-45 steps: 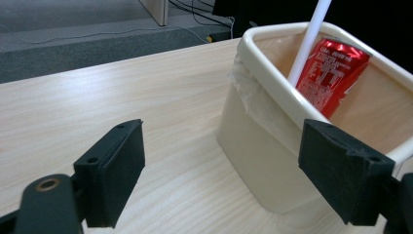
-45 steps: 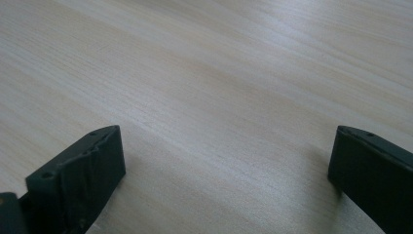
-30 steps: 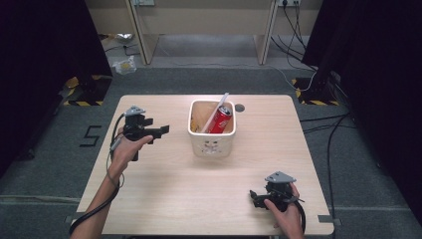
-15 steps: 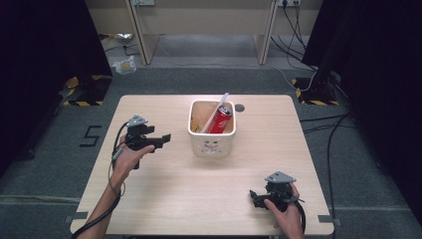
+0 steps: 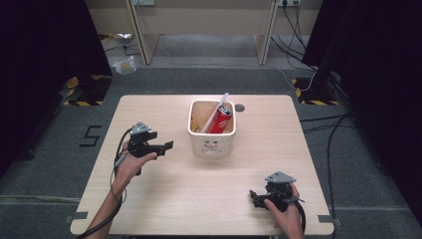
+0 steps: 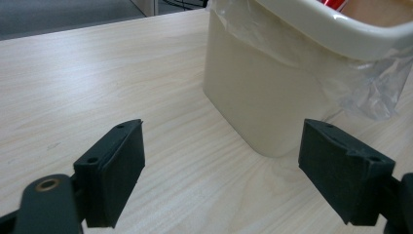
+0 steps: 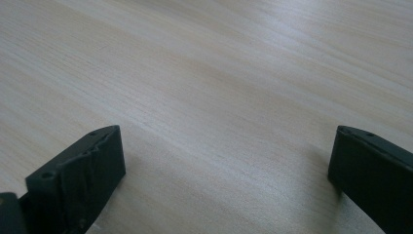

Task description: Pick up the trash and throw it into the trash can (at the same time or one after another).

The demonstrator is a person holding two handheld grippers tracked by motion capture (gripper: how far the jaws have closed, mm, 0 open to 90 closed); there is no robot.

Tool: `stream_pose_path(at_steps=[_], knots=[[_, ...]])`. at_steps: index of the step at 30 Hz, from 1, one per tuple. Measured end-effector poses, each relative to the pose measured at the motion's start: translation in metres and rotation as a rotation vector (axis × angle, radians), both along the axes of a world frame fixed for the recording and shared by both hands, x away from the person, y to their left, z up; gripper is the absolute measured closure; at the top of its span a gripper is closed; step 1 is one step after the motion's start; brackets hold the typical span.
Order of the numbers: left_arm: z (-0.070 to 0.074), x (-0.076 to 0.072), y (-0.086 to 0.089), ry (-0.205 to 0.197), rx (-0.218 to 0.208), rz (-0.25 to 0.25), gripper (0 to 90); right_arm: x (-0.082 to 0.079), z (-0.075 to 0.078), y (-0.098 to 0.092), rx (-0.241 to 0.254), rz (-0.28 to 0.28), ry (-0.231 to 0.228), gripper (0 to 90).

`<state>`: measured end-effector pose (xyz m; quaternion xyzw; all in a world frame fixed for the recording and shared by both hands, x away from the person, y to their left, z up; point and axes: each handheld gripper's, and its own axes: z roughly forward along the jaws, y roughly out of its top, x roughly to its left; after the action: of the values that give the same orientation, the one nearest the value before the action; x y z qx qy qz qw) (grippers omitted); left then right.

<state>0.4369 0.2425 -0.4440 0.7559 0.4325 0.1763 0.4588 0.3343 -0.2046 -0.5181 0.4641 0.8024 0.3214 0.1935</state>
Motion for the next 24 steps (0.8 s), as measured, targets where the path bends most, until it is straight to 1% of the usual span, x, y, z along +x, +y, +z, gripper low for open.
stream_pose_path(at_steps=[4,10,15,24], knots=[[-0.002,-0.005,-0.003,-0.011,0.022,-0.005,16.2,0.000,0.000,0.000,0.000,0.000,0.000,0.3],[-0.008,-0.013,-0.005,-0.004,0.026,-0.019,16.3,0.000,0.000,0.000,0.000,0.000,0.000,0.3],[-0.014,-0.021,-0.006,-0.001,0.041,-0.031,16.3,0.000,0.000,0.000,0.000,0.000,0.000,0.3],[-0.028,-0.031,-0.001,0.019,0.047,-0.028,16.3,0.000,0.000,0.000,0.000,0.000,0.000,0.3]])
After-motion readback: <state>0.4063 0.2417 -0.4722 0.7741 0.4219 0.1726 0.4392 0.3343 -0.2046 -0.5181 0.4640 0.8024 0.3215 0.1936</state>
